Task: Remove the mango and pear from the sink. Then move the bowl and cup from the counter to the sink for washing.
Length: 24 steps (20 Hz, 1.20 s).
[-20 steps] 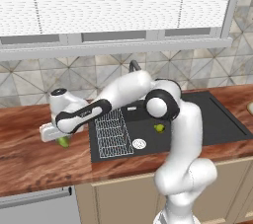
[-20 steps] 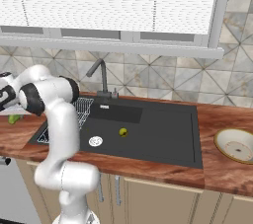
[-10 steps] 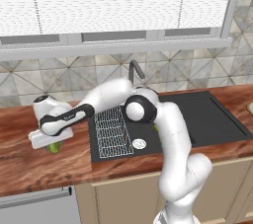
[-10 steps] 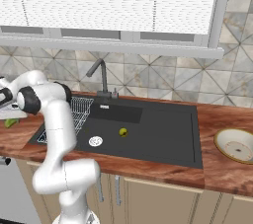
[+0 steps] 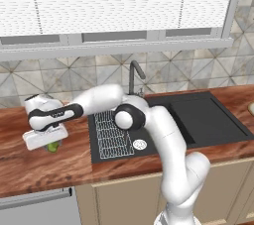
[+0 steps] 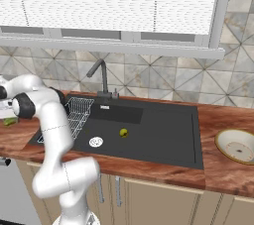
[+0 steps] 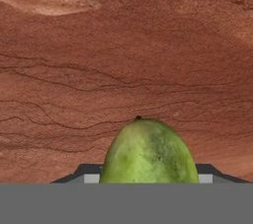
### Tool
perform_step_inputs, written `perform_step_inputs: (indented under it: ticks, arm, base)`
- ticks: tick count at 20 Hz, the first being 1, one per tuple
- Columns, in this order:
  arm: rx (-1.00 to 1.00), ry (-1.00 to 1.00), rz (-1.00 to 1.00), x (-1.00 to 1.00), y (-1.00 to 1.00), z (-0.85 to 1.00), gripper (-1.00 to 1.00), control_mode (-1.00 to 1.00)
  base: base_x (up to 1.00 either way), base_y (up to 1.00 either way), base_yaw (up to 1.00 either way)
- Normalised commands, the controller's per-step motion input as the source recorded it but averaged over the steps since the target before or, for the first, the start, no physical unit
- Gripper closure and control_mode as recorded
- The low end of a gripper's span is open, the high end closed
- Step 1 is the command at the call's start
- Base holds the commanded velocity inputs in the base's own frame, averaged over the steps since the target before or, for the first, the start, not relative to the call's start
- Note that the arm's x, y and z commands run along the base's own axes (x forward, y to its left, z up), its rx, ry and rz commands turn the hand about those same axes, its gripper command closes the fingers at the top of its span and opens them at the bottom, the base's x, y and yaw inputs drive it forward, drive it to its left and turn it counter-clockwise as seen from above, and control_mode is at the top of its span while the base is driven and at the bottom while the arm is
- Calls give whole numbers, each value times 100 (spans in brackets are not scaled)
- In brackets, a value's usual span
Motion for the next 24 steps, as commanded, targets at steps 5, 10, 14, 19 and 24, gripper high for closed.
perform_step_inputs:
  ticks: [5, 10, 14, 19, 24]
  arm:
    - [-2, 0, -6, -4, -3, -25, -100, -100]
    - [0, 0, -12, -9, -14, -12, -100, -100]
    - [0, 0, -12, -16, -22, -7, -100, -100]
    - [1, 0, -9, -11, -19, 5, -100, -100]
    - [2, -5, -5, -4, -10, 29, -100, -100]
  base:
    - [0, 0, 0]
    - [0, 0, 0]
    - [0, 0, 0]
    - [0, 0, 0]
    - [0, 0, 0]
